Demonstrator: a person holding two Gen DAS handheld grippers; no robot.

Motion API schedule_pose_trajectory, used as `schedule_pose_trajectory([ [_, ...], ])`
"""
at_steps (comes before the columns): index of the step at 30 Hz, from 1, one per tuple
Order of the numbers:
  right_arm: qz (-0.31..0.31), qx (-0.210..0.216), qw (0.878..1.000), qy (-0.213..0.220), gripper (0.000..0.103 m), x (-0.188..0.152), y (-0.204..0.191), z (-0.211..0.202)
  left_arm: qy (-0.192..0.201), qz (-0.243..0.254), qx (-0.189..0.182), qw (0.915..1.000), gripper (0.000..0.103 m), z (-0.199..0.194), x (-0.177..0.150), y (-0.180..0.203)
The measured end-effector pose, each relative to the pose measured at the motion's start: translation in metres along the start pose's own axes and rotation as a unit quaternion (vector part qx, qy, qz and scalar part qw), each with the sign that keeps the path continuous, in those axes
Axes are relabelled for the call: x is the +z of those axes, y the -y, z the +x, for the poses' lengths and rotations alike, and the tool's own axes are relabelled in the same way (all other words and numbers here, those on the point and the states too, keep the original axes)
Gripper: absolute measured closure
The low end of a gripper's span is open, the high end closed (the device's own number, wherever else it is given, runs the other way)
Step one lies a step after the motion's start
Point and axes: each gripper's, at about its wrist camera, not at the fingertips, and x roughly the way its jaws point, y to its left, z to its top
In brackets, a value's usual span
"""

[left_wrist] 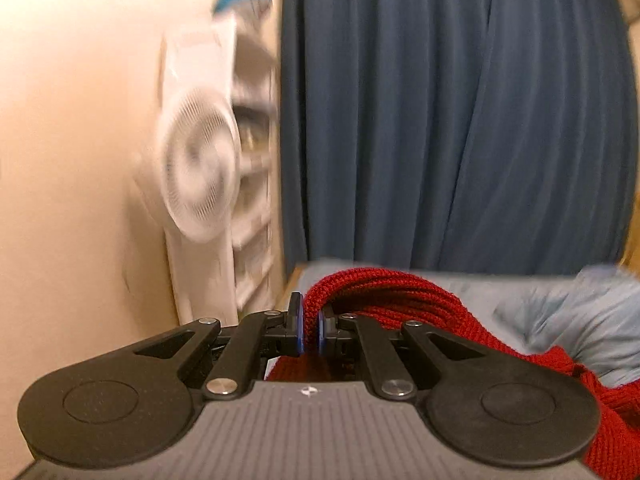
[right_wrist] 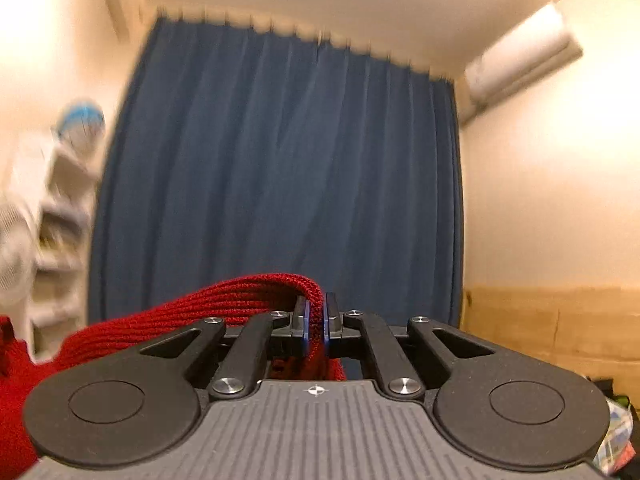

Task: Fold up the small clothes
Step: 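Lift the cardigan with both grippers and lay it flat, then release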

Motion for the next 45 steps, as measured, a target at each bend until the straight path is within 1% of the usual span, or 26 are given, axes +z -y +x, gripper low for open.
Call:
schedule_pose_trajectory([
  [2,-0.001,-0.006,0.998,-0.057,0.097,-0.034,-0.014,0.060,-0.049,0.011,0.001,0.9987,0.095,0.077,-0.028,0.027],
  [4,0.003,-0.024,0.991,-0.129,0.097,-0.083,-0.025,0.123,-0.118,0.006,-0.009,0.9929,0.082,0.152,-0.069,0.049],
  [5,-0.006,-0.023,0.984,-0.179,0.095,-0.114,-0.031,0.156,-0.157,0.001,0.000,0.9877,0.064,0.183,-0.092,0.054],
  [6,-0.016,-0.018,0.972,-0.236,0.093,-0.145,-0.040,0.181,-0.191,-0.005,0.019,0.9814,0.049,0.216,-0.112,0.051],
  [7,-0.026,-0.019,0.957,-0.290,0.078,-0.179,-0.047,0.207,-0.223,-0.013,0.041,0.9738,0.046,0.235,-0.132,0.052],
  [8,-0.036,-0.023,0.934,-0.355,0.071,-0.214,-0.055,0.228,-0.244,-0.026,0.052,0.9681,0.042,0.245,-0.151,0.049],
  [9,-0.043,-0.032,0.916,-0.397,0.071,-0.240,-0.062,0.238,-0.254,-0.043,0.048,0.9651,0.035,0.247,-0.167,0.043],
  [10,-0.036,-0.033,0.907,-0.418,0.068,-0.261,-0.065,0.237,-0.261,-0.054,0.038,0.9630,0.031,0.246,-0.181,0.036],
  [12,-0.006,0.008,0.897,-0.442,0.058,-0.291,-0.069,0.216,-0.272,-0.064,0.023,0.9600,0.019,0.232,-0.205,0.018],
  [18,0.022,0.065,0.866,-0.496,0.046,-0.341,-0.070,0.104,-0.318,-0.027,0.015,0.9476,0.016,0.156,-0.280,-0.030],
  [20,0.033,0.061,0.853,-0.517,0.039,-0.353,-0.074,0.075,-0.345,-0.028,0.007,0.9382,0.016,0.125,-0.309,-0.043],
  [22,0.059,0.053,0.838,-0.540,0.039,-0.370,-0.068,0.049,-0.372,-0.035,-0.006,0.9275,0.016,0.103,-0.335,-0.057],
  [23,0.074,0.052,0.825,-0.558,0.039,-0.378,-0.066,0.037,-0.387,-0.036,-0.015,0.9212,0.015,0.089,-0.349,-0.061],
  [26,0.110,0.056,0.794,-0.595,0.036,-0.395,-0.065,0.006,-0.422,-0.034,-0.025,0.9056,0.007,0.061,-0.384,-0.069],
  [28,0.124,0.056,0.786,-0.603,0.030,-0.397,-0.067,-0.007,-0.445,-0.039,-0.036,0.8942,0.000,0.053,-0.402,-0.072],
  [29,0.132,0.059,0.783,-0.606,0.026,-0.398,-0.068,-0.013,-0.446,-0.038,-0.035,0.8934,0.000,0.050,-0.408,-0.072],
  [31,0.141,0.073,0.774,-0.614,0.023,-0.400,-0.073,-0.025,-0.435,-0.024,-0.031,0.8996,0.000,0.044,-0.411,-0.069],
  [32,0.136,0.079,0.775,-0.612,0.023,-0.401,-0.076,-0.031,-0.441,-0.019,-0.036,0.8964,0.000,0.043,-0.411,-0.065],
  [33,0.128,0.088,0.777,-0.611,0.023,-0.399,-0.080,-0.036,-0.447,-0.014,-0.034,0.8939,0.003,0.042,-0.412,-0.062],
  [34,0.125,0.103,0.770,-0.618,0.026,-0.399,-0.085,-0.040,-0.447,-0.008,-0.029,0.8943,0.011,0.041,-0.411,-0.058],
  [35,0.133,0.120,0.756,-0.629,0.031,-0.402,-0.087,-0.042,-0.445,-0.003,-0.031,0.8950,0.026,0.039,-0.407,-0.055],
  [36,0.138,0.129,0.752,-0.632,0.040,-0.402,-0.088,-0.044,-0.443,-0.002,-0.033,0.8961,0.052,0.036,-0.403,-0.054],
  [37,0.131,0.136,0.753,-0.630,0.068,-0.400,-0.091,-0.047,-0.441,-0.002,-0.036,0.8969,0.067,0.035,-0.399,-0.052],
  [38,0.119,0.143,0.752,-0.632,0.086,-0.399,-0.095,-0.049,-0.439,-0.003,-0.041,0.8978,0.084,0.030,-0.395,-0.052],
  [41,0.138,0.147,0.748,-0.633,0.090,-0.391,-0.092,-0.048,-0.428,0.001,-0.037,0.9030,0.088,0.015,-0.387,-0.055],
  [45,0.133,0.141,0.763,-0.616,0.091,-0.362,-0.075,-0.042,-0.403,-0.004,-0.049,0.9138,0.092,-0.020,-0.370,-0.061],
])
